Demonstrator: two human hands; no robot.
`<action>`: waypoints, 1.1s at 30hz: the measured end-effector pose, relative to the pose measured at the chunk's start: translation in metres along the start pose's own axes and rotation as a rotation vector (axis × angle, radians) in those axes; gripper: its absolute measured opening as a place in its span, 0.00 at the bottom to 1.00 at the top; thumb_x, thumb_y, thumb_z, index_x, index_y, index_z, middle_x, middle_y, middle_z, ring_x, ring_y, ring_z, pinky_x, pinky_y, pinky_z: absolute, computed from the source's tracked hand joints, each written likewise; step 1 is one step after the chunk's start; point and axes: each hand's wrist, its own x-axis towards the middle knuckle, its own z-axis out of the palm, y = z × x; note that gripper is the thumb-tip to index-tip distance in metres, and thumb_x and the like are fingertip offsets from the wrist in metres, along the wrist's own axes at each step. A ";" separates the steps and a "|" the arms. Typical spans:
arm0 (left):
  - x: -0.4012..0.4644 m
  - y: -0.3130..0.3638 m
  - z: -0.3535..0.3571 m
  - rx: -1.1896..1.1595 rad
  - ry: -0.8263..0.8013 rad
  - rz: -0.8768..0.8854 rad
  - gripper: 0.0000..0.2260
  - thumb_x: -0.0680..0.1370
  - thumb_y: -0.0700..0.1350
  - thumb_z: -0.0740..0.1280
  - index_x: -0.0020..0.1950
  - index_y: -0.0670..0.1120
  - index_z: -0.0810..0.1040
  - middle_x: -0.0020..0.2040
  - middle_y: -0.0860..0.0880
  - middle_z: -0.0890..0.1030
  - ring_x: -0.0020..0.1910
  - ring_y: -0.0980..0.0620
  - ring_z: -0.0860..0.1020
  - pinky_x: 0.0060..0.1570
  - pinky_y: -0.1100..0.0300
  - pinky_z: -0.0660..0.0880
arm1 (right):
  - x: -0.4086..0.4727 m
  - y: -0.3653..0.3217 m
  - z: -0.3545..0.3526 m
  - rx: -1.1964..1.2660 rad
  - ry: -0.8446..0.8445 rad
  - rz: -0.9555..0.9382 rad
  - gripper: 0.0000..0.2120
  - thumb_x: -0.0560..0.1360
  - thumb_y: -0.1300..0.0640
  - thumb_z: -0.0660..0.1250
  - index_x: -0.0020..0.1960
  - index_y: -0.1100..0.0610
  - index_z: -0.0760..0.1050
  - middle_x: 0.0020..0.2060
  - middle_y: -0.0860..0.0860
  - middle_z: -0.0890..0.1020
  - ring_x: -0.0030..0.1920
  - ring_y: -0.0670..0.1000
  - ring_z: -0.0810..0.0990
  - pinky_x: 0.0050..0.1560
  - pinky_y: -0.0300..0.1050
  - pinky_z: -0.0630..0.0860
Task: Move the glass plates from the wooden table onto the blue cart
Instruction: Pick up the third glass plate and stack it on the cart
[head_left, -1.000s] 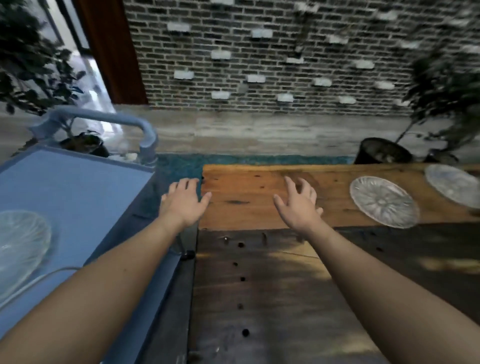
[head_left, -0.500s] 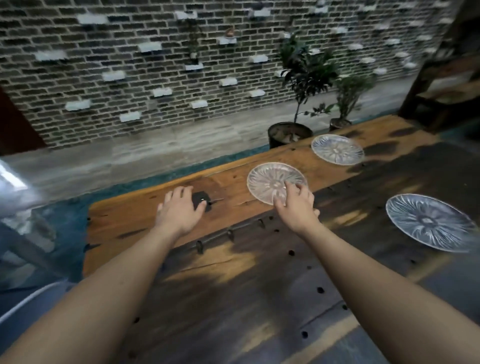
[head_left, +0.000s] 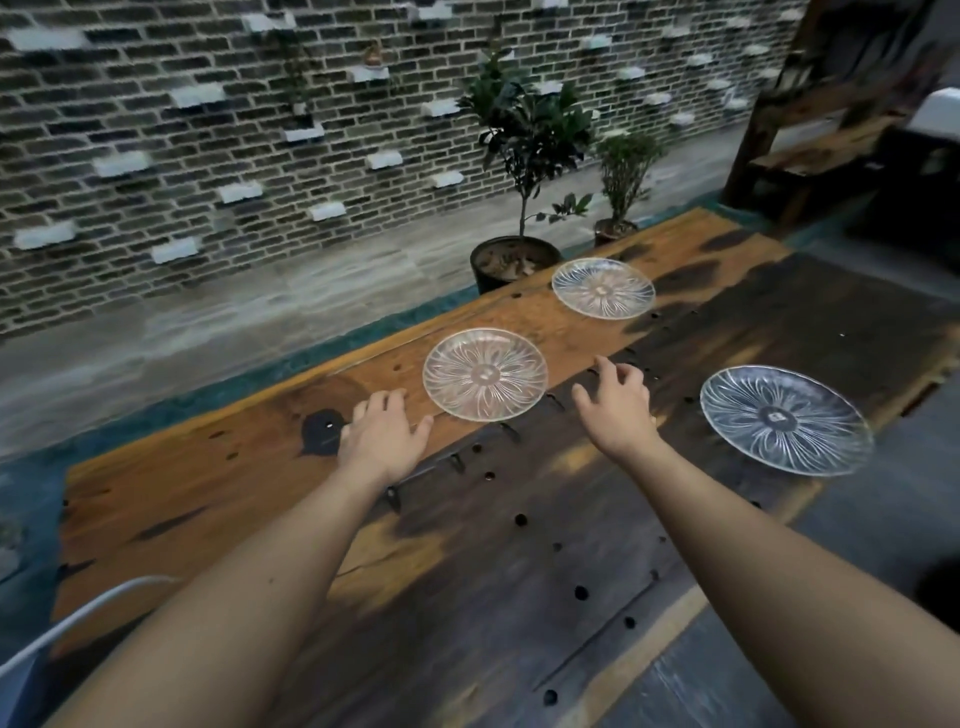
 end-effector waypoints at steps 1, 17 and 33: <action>0.003 0.000 0.003 -0.023 -0.013 -0.007 0.29 0.79 0.65 0.54 0.75 0.51 0.63 0.75 0.46 0.67 0.73 0.42 0.65 0.67 0.42 0.67 | 0.001 0.001 0.002 0.003 0.003 0.011 0.28 0.79 0.45 0.58 0.76 0.51 0.57 0.74 0.57 0.59 0.74 0.64 0.59 0.72 0.63 0.61; 0.085 0.017 0.081 -0.062 -0.169 -0.230 0.26 0.80 0.60 0.56 0.74 0.46 0.66 0.74 0.41 0.67 0.72 0.38 0.65 0.69 0.43 0.66 | 0.113 0.049 0.063 -0.006 -0.188 0.089 0.28 0.80 0.45 0.56 0.77 0.53 0.56 0.73 0.60 0.59 0.73 0.64 0.62 0.71 0.63 0.63; 0.216 0.023 0.181 -0.151 -0.214 -0.456 0.23 0.81 0.54 0.60 0.68 0.39 0.70 0.68 0.36 0.74 0.69 0.37 0.70 0.68 0.48 0.68 | 0.262 0.104 0.184 0.030 -0.338 0.129 0.25 0.79 0.50 0.60 0.73 0.59 0.64 0.69 0.64 0.68 0.70 0.65 0.66 0.70 0.54 0.64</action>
